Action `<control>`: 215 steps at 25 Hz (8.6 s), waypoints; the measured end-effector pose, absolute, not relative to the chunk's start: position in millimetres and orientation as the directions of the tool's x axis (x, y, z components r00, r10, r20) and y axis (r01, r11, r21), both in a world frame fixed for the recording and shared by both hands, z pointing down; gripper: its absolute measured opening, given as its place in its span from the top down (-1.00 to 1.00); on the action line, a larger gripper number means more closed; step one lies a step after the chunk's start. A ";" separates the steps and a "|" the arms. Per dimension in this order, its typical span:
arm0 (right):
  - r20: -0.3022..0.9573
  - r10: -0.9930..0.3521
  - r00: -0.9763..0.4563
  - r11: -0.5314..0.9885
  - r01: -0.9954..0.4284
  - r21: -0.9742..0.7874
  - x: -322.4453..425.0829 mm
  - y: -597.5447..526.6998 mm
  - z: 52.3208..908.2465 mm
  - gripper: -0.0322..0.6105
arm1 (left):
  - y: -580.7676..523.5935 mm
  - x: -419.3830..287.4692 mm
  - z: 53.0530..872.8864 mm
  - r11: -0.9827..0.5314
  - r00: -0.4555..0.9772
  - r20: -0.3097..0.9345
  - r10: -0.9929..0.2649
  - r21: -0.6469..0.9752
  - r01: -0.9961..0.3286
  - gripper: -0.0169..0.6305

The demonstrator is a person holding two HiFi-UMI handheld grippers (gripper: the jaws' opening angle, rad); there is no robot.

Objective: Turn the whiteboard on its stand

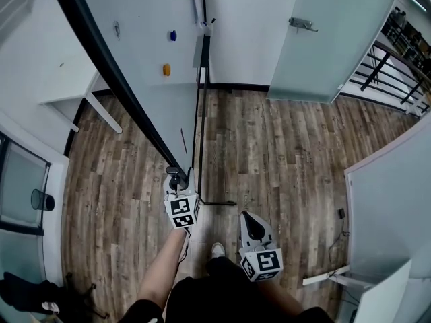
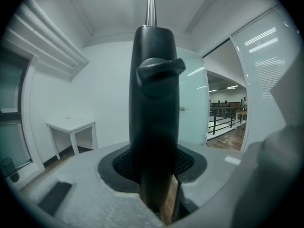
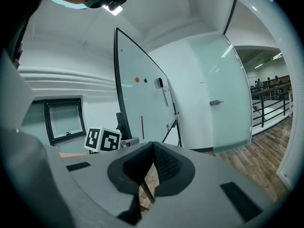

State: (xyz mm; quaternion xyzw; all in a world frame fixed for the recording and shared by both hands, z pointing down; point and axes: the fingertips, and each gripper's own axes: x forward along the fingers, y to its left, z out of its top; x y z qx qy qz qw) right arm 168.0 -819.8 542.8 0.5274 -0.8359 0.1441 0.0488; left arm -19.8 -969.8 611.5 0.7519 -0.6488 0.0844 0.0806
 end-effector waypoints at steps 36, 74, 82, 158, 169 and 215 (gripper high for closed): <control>0.232 -0.926 -0.298 0.264 -0.950 -0.166 156.0 -639.4 548.2 0.87 | -812.7 -50.9 624.9 -0.258 0.246 0.274 -0.930 -0.008 -0.966 0.42; 0.237 -0.933 -0.269 0.241 -0.960 -0.142 59.6 -363.0 555.0 0.87 | -533.2 -103.8 627.2 -0.273 0.265 0.257 -0.930 0.002 -0.962 0.41; 0.247 -0.934 -0.258 0.231 -0.964 -0.135 49.1 -322.8 557.4 0.87 | -480.7 -116.1 632.7 -0.274 0.264 0.253 -0.931 -0.004 -0.962 0.42; 0.287 -0.865 -0.410 0.350 -0.906 -0.239 62.9 160.8 572.5 0.87 | -20.8 -113.5 632.1 -0.252 0.239 0.275 -0.931 -0.012 -0.968 0.42; 0.301 -0.861 -0.411 0.354 -0.908 -0.226 49.9 177.8 579.3 0.87 | 21.2 -109.2 630.9 -0.259 0.249 0.265 -0.931 -0.002 -0.966 0.42; 0.296 -0.892 -0.342 0.296 -0.936 -0.191 20.7 326.0 567.9 0.87 | 187.8 -93.3 631.1 -0.264 0.256 0.267 -0.929 0.006 -0.965 0.41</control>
